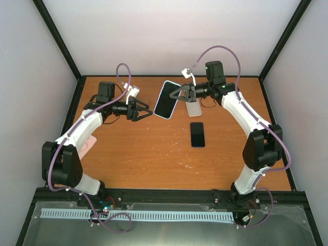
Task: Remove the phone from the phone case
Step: Pick up the phone at the center of the board.
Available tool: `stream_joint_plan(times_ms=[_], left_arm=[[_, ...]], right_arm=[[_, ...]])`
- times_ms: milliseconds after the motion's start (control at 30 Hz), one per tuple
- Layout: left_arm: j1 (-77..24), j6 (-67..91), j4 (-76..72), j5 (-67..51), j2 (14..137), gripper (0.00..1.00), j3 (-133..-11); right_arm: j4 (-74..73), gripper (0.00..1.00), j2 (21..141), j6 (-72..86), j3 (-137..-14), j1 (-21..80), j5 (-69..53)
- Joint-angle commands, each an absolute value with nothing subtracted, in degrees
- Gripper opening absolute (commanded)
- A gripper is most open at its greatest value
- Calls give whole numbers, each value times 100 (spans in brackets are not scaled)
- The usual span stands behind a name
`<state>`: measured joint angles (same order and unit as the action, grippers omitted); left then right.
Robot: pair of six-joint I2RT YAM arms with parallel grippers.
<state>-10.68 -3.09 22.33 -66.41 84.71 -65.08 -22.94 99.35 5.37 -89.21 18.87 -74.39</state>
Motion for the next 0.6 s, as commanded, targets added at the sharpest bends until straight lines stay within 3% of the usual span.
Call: stream_joint_plan(times_ms=[0, 567], left_arm=[[-1110, -386, 2213, -6808, 8439, 82, -6504], [-1134, -257, 2057, -5921, 8618, 66, -6438]], right_arm=[[-2146, 3, 9638, 546, -9075, 1950, -7661], [-1851, 3, 9563, 791, -8956, 2068, -7935]])
